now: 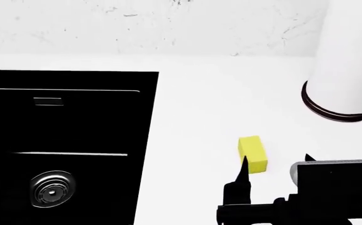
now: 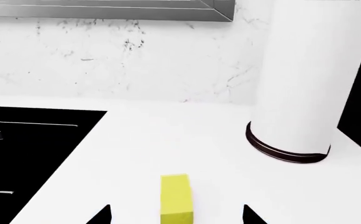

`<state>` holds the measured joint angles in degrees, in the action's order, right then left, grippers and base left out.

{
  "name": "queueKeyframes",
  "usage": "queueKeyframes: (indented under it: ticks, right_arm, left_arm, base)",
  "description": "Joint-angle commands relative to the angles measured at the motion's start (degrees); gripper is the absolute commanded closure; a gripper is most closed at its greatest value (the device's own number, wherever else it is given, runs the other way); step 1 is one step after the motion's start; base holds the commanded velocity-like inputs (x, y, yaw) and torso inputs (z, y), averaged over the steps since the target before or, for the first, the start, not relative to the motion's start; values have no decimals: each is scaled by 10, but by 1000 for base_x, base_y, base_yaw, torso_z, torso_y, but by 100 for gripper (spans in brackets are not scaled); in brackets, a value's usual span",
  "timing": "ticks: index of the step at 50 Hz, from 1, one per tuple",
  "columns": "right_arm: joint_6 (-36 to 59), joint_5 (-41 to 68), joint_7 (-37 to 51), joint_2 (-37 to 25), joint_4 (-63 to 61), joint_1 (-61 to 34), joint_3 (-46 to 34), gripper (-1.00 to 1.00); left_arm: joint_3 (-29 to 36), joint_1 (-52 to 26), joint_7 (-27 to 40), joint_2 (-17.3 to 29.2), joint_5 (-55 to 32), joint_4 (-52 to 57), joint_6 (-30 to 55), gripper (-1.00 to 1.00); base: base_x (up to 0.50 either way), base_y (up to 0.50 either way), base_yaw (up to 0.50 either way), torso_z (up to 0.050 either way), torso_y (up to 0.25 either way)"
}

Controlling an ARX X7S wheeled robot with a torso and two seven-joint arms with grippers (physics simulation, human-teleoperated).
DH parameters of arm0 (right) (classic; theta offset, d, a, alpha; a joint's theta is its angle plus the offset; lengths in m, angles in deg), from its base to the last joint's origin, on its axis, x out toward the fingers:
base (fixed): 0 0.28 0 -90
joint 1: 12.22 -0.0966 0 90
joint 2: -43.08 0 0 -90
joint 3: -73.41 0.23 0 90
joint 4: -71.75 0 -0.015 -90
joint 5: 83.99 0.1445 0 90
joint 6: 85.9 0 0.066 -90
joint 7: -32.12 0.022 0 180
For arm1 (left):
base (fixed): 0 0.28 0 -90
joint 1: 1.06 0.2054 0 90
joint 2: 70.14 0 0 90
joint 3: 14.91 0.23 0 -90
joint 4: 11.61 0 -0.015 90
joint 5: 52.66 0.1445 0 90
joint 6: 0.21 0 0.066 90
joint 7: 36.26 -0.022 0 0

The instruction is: Pick the pan and sponge and place them into the sink. Then turn on the water.

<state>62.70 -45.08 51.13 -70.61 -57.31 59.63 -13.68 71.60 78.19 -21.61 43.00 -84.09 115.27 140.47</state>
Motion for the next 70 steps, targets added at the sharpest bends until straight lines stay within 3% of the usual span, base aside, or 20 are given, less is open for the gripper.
queueKeyframes:
  ticks: [1, 14, 20, 22, 32, 58, 70]
  right_arm:
    - [-7, -2, -4, -1, 11, 14, -8, -100]
    - [71, 43, 10, -4, 43, -45, 6, -100]
    - [126, 49, 4, -5, 127, -131, -25, -100]
    - [141, 30, 2, -18, 155, -165, -67, -100]
    - [86, -13, -62, -9, 319, -247, -134, -100]
    - [-37, -80, -156, 27, 597, -302, -209, -100]
    - [-51, -87, -160, 27, 598, -300, -219, -100]
  left_arm:
    - [1, 4, -2, 1, -3, -3, -4, -100]
    - [-4, 15, -5, 8, -5, -3, -11, -100]
    - [11, 13, 0, 2, 5, -13, -17, -100]
    - [9, 14, 0, 1, 1, -9, -15, -100]
    - [13, 23, -3, 0, 6, -18, -30, -100]
    - [9, 36, -2, 10, 5, -20, -37, -100]
    - [-13, 55, -11, 24, -7, -13, -42, -100]
  base:
    - [250, 105, 0, 0, 0]
    - [99, 36, 0, 0, 1]
    - [0, 0, 0, 0, 0]
    - [0, 0, 0, 0, 0]
    - [0, 0, 0, 0, 0]
    - [0, 0, 0, 0, 0]
    - [0, 0, 0, 0, 0]
